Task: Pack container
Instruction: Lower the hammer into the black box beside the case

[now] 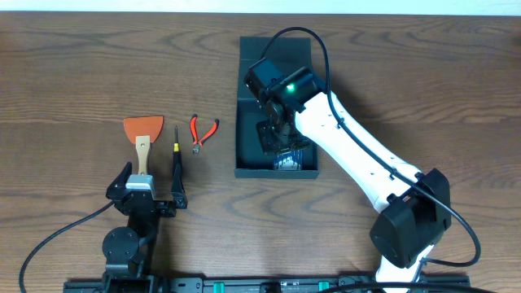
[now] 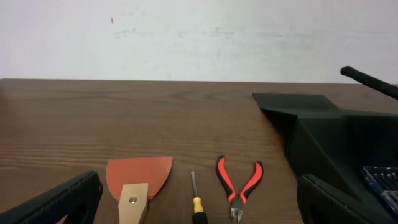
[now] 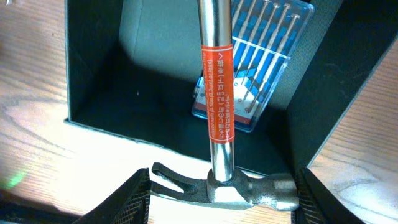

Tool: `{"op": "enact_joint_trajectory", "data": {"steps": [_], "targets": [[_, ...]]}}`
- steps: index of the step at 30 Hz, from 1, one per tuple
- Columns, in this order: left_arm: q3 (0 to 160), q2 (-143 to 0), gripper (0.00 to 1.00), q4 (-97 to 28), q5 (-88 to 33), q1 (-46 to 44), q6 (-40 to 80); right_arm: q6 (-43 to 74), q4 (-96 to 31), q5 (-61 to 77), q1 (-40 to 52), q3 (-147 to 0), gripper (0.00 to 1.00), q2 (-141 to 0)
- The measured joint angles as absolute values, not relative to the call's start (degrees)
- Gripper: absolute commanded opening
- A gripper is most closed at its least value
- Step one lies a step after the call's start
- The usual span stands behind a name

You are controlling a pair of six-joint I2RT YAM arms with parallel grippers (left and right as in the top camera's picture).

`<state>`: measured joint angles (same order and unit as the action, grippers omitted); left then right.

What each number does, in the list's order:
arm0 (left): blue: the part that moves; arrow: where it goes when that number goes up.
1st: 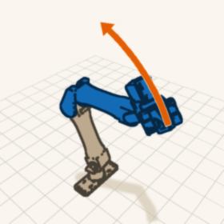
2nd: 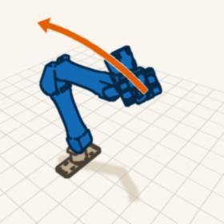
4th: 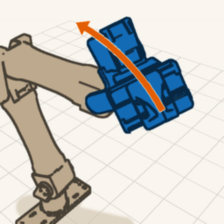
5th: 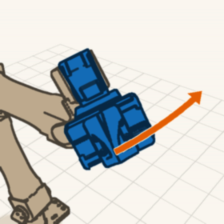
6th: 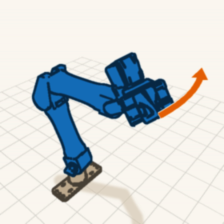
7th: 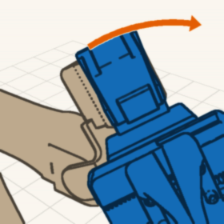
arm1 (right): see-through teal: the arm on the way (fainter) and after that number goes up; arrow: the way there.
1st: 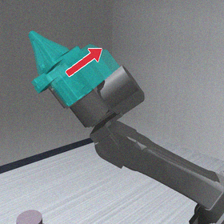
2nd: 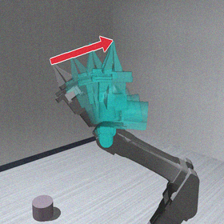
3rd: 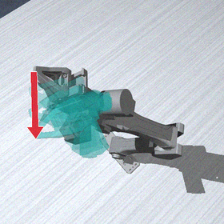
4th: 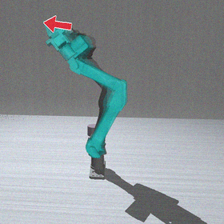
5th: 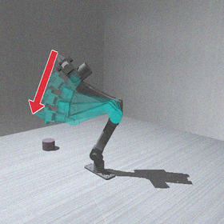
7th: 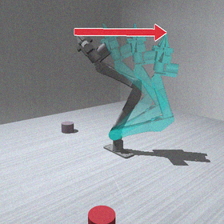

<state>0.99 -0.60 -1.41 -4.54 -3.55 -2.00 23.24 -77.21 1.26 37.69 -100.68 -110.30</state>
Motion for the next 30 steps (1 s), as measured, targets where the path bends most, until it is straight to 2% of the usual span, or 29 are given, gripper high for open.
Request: {"op": "enact_joint_trajectory", "data": {"steps": [13,21,30], "targets": [[0.99,-0.6,0.98,-1.41,-4.54,-3.55,-2.0,11.94,-77.58,0.84,37.69,-97.45,0.01,-110.24],[0.99,-0.58,0.98,-1.41,-4.54,-3.55,-2.0,10.55,-72.4,0.84,37.32,-87.77,0.01,-110.24],[0.99,-0.58,0.98,-1.41,-4.54,-3.55,-2.0,10.13,-70.39,2.04,36.07,-87.0,0.01,-110.1]]}}
